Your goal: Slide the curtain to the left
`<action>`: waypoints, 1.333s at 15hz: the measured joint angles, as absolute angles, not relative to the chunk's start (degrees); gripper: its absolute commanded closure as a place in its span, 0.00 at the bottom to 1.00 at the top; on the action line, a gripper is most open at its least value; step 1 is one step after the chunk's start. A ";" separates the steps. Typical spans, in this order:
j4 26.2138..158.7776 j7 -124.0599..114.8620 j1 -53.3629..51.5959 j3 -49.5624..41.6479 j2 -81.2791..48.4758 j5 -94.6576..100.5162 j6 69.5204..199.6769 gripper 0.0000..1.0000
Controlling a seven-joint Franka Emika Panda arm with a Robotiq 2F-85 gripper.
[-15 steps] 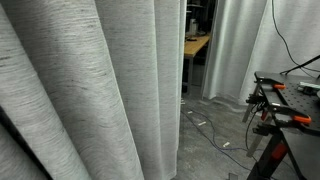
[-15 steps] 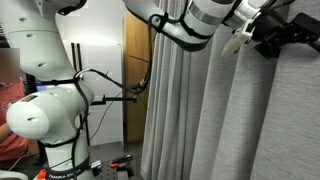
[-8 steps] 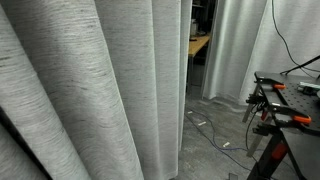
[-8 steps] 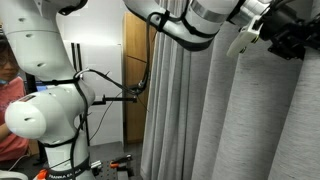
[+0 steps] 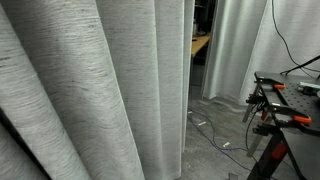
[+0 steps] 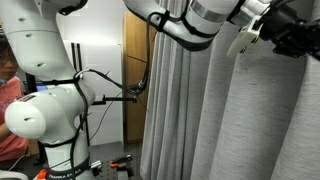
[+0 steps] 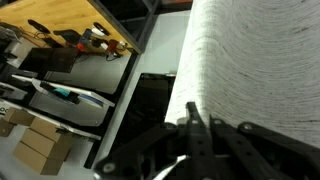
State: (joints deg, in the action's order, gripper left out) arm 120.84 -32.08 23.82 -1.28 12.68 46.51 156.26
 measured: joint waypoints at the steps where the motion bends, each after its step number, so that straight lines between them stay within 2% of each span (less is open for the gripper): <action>1: 120.84 -32.08 23.79 -1.15 12.68 46.51 156.26 1.00; 14: 121.17 -31.26 17.91 6.24 13.11 45.41 155.20 1.00; 20: 121.26 -25.74 11.32 6.71 17.42 39.99 141.78 1.00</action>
State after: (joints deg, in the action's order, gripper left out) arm 121.26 -25.74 11.32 6.71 17.42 39.99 141.78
